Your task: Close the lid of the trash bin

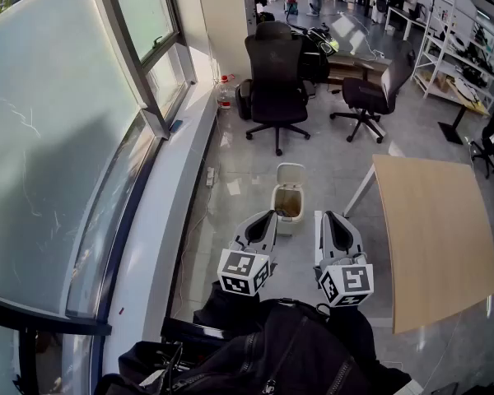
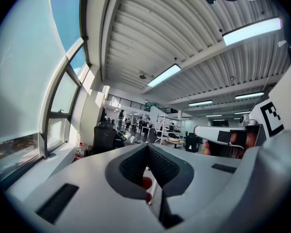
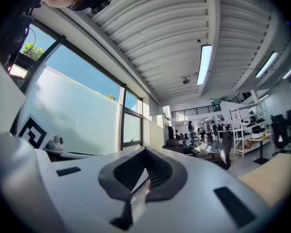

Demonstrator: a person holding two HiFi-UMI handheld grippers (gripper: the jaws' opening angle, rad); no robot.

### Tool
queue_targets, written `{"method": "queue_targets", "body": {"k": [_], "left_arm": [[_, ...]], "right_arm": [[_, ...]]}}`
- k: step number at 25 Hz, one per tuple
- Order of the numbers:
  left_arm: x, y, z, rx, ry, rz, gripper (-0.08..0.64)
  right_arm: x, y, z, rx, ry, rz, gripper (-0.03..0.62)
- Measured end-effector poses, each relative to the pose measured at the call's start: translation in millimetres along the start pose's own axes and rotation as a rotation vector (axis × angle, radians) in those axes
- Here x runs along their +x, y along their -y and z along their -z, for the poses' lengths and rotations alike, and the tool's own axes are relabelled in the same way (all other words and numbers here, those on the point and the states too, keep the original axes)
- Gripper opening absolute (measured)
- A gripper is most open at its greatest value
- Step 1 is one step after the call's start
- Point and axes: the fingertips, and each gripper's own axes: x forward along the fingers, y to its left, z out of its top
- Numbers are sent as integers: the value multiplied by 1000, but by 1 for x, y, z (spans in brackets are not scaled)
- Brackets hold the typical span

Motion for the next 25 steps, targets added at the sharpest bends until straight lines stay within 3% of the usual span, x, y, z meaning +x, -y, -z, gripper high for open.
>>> {"method": "queue_targets", "body": {"k": [25], "left_arm": [[-8, -20, 12, -27, -29, -11, -5]], "right_arm": [[13, -16, 18, 30, -46, -5, 3]]}}
